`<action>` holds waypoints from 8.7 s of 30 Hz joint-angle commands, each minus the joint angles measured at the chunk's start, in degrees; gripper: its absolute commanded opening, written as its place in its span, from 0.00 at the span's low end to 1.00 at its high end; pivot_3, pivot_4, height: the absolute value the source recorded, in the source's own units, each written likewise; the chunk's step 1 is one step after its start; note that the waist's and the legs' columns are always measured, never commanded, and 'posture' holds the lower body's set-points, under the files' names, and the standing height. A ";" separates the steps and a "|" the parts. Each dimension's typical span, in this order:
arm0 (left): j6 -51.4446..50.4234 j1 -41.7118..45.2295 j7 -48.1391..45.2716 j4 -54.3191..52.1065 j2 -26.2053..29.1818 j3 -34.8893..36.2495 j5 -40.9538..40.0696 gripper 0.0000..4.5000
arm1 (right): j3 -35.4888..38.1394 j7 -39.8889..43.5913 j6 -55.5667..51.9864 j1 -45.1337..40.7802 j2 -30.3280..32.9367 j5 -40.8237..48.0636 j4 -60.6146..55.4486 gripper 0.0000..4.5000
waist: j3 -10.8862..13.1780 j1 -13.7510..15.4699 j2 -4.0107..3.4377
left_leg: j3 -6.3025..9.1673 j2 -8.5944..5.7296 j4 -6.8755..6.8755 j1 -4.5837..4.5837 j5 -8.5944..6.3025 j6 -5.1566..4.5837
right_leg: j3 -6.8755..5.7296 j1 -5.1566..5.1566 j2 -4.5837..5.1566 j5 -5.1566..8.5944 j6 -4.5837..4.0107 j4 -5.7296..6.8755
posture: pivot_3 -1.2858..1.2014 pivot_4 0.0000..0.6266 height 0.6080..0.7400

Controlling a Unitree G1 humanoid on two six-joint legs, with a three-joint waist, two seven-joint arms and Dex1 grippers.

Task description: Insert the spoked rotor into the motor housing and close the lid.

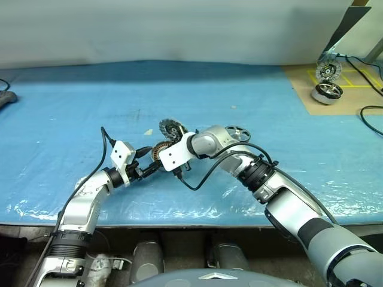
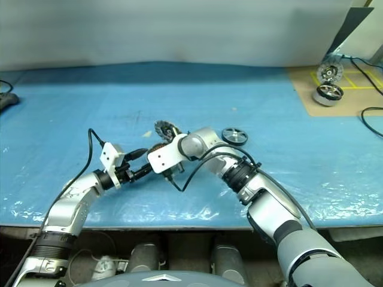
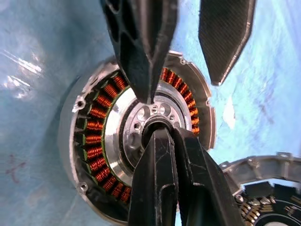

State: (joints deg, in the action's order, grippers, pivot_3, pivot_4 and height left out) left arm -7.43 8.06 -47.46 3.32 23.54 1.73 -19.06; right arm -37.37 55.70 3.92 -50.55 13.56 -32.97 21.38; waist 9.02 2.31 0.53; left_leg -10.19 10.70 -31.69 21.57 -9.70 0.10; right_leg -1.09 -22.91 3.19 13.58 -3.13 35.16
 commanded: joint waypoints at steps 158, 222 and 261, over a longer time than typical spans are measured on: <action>2.65 -4.92 -8.78 -2.42 6.97 3.68 -5.60 0.75 | -0.72 9.63 10.77 -7.27 3.12 7.37 1.93 0.01 | 0.36 -0.04 -0.03 | 0.00 0.12 -0.17 0.42 -0.01 0.02 | -0.14 -0.38 -0.04 0.05 -0.12 0.14 | 0.52 0.24 1.00; 0.70 -5.50 -1.90 -5.24 2.36 1.91 -3.77 0.75 | -8.73 9.74 22.32 -8.69 -4.95 -6.29 13.73 0.01 | 0.36 -1.45 -0.08 | 0.01 0.20 -0.38 -0.09 -0.07 0.09 | -0.03 -0.04 -0.08 0.11 -0.20 0.46 | 0.52 0.24 1.00; 6.33 -3.95 -4.36 2.00 0.97 1.44 -2.72 0.75 | -7.95 10.28 26.42 -16.86 -5.97 -5.59 13.13 0.01 | 0.38 -1.42 -0.11 | 0.00 0.19 -0.27 0.06 -0.07 0.10 | -0.01 -0.21 -0.09 0.11 -0.22 0.41 | 0.52 0.24 1.00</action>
State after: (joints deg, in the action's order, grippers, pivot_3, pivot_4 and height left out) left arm -1.86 4.12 -51.23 5.20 24.46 2.98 -21.84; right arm -45.25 65.96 30.17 -66.06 8.23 -39.48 34.90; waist 9.40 0.89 0.41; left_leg -10.19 10.88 -31.96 21.68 -9.77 0.20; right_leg -1.10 -23.17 3.10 13.70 -3.35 35.57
